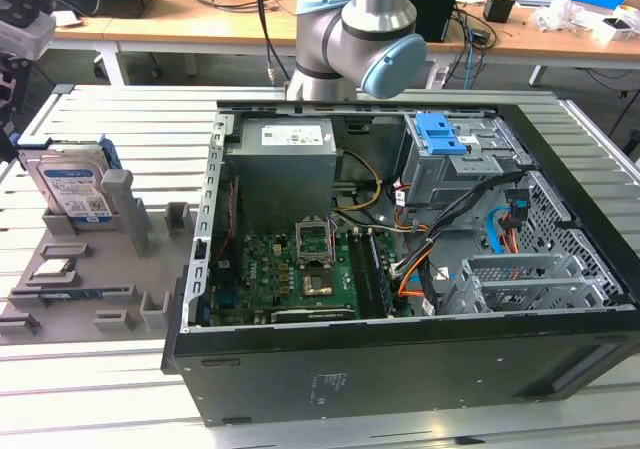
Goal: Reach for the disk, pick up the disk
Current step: 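Pick up the disk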
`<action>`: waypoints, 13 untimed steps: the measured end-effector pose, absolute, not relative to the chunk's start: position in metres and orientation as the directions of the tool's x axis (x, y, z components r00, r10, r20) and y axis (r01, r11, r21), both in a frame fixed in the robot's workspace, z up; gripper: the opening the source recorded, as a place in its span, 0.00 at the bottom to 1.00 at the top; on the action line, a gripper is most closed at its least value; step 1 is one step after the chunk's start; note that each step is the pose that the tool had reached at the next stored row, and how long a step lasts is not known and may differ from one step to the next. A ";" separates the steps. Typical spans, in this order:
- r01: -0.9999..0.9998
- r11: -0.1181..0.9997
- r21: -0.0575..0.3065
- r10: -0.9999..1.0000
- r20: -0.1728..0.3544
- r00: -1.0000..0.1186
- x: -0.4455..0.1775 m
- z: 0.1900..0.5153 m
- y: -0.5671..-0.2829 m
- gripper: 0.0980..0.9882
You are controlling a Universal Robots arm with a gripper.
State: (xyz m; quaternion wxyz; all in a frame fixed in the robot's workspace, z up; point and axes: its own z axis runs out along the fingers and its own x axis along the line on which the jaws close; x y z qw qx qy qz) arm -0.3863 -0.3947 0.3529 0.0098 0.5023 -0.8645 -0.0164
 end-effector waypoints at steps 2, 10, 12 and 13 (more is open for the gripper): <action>-0.875 0.482 0.038 -0.876 0.000 -0.483 -0.386 0.353 -0.395 0.01; -0.906 0.421 0.038 -0.907 0.001 -0.422 -0.386 0.353 -0.395 0.01; -0.915 0.402 0.038 -0.916 0.001 -0.402 -0.386 0.353 -0.395 0.01; -0.920 0.391 0.038 -0.920 0.001 -0.391 -0.386 0.353 -0.395 0.01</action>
